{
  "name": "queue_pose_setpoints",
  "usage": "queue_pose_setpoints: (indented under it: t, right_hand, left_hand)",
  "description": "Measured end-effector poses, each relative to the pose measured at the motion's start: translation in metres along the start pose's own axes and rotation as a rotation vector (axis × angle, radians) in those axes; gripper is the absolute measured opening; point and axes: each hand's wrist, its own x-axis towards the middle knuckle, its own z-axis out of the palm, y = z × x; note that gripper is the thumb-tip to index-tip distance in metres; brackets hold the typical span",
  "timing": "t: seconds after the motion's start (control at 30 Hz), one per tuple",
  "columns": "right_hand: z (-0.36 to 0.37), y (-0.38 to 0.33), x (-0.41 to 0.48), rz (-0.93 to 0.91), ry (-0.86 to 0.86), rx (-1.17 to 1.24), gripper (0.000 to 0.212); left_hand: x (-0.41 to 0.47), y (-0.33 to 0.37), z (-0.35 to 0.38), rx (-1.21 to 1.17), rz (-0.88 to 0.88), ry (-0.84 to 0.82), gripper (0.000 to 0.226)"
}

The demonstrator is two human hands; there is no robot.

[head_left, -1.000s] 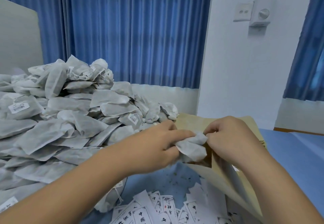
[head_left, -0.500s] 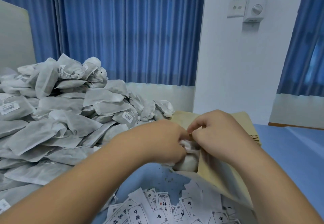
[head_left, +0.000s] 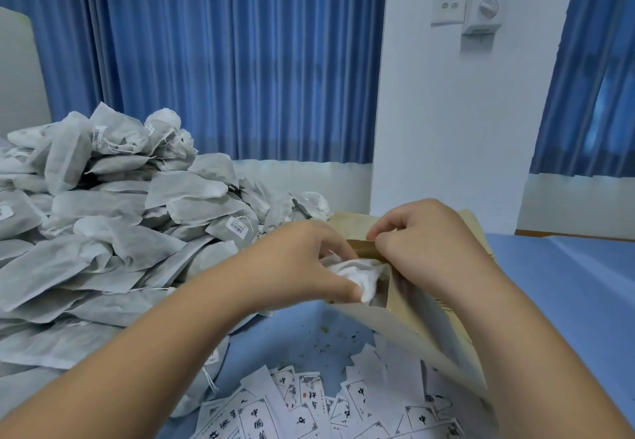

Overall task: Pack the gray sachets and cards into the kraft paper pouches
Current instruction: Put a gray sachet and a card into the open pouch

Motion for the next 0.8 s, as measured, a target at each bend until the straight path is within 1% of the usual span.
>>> queue_pose_setpoints:
  t: [0.07,0.1,0.13,0.2,0.27,0.33,0.37,0.4,0.43,0.5,0.53,0.6,0.67,0.73,0.77,0.8]
  right_hand:
    - [0.002,-0.002,-0.001,-0.025,0.001,0.001,0.028]
    - [0.004,-0.004,-0.002,-0.034,0.001,0.006,0.028]
    - [0.006,-0.005,-0.003,-0.039,0.002,0.016,0.028]
    - [0.008,-0.007,-0.003,-0.047,0.0,0.031,0.027]
    - [0.01,-0.007,-0.003,-0.05,-0.002,0.026,0.027]
    - [0.01,-0.005,-0.002,-0.044,0.007,0.015,0.026]
    - [0.01,-0.004,-0.001,-0.039,0.014,0.012,0.025]
    - [0.011,-0.002,-0.001,-0.033,0.021,0.01,0.024]
    - [0.012,-0.001,0.0,-0.025,0.025,0.007,0.024]
    - [0.016,0.002,0.001,-0.012,0.02,-0.008,0.026]
    - [0.018,0.003,0.002,-0.008,0.014,-0.017,0.026]
    - [0.022,0.004,0.003,0.001,0.005,-0.032,0.026]
    - [0.025,0.004,0.003,0.0,0.005,-0.042,0.025]
    - [0.029,0.004,0.002,-0.006,0.0,-0.052,0.025]
    - [0.03,0.004,0.002,-0.007,-0.004,-0.056,0.024]
    - [0.031,0.004,0.002,-0.008,-0.005,-0.059,0.024]
  left_hand:
    - [0.004,0.0,0.008,0.108,0.031,0.085,0.016]
    - [0.005,0.002,0.012,0.14,0.046,0.08,0.011]
    - [0.008,0.003,0.016,0.146,0.075,0.057,0.012]
    - [0.011,0.004,0.022,0.099,0.106,-0.006,0.035]
    - [0.011,0.003,0.024,0.028,0.091,-0.091,0.043]
    - [0.009,0.0,0.021,-0.105,0.093,-0.161,0.044]
    - [0.008,-0.003,0.019,-0.167,0.089,-0.165,0.04]
    - [0.009,-0.009,0.016,-0.199,0.078,-0.131,0.034]
    - [0.01,-0.017,0.012,-0.193,0.058,-0.059,0.028]
    - [0.015,-0.037,-0.002,-0.083,-0.002,0.133,0.022]
    - [0.018,-0.048,-0.012,0.008,-0.032,0.218,0.02]
    - [0.028,-0.071,-0.035,0.266,-0.101,0.334,0.023]
    - [0.037,-0.098,-0.057,0.592,-0.235,0.383,0.031]
    - [0.043,-0.122,-0.076,0.883,-0.406,0.383,0.037]
    - [0.044,-0.132,-0.084,0.948,-0.487,0.353,0.042]
    - [0.044,-0.141,-0.091,0.953,-0.551,0.316,0.047]
